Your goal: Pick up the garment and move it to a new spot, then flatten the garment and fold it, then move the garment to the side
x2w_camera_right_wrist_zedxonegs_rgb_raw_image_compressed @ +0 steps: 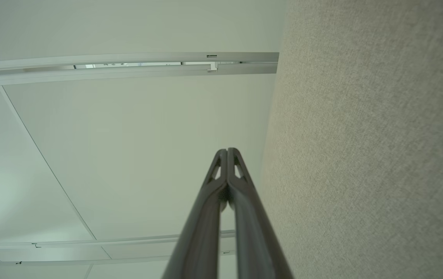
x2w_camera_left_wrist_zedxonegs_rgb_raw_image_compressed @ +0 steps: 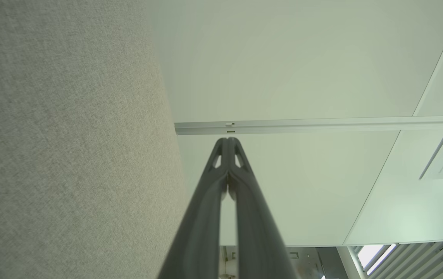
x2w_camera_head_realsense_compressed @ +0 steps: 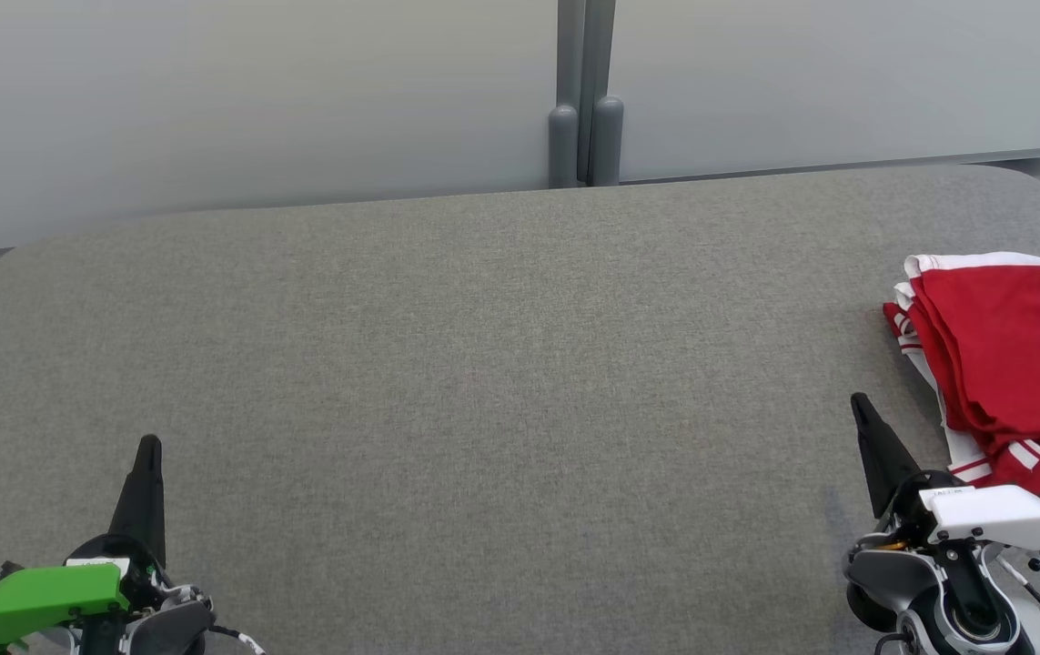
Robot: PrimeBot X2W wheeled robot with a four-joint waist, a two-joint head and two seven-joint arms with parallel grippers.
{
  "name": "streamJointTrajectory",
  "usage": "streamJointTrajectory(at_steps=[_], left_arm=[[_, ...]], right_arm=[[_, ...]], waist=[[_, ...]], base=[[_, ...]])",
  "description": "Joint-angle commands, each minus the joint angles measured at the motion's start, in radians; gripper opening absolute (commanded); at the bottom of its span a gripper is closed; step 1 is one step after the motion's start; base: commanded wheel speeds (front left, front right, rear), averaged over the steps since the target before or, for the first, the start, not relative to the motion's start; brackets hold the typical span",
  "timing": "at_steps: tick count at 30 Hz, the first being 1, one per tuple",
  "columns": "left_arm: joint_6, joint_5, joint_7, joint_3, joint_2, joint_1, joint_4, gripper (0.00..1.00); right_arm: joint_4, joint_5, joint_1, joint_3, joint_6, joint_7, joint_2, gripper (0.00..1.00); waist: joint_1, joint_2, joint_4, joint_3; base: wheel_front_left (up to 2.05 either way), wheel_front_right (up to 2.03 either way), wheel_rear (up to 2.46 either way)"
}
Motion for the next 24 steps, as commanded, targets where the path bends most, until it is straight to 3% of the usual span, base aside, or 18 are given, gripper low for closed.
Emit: streamJointTrajectory(at_steps=[1,24], left_arm=[[-0.002,0.000,0.001,0.005,0.000,-0.017,0.002,0.00],[-0.002,0.003,0.004,0.008,-0.002,-0.018,0.002,0.00]], right_arm=[[0.002,0.004,-0.005,-0.002,0.001,0.003,-0.003,0.00],[0.002,0.002,-0.005,-0.004,0.001,0.004,-0.002,0.00]], waist=[[0.0000,0.0102,0.000,0.000],[0.0000,0.0102,0.000,0.000]], base=[[0.00,0.00,0.00],[0.00,0.00,0.00]])
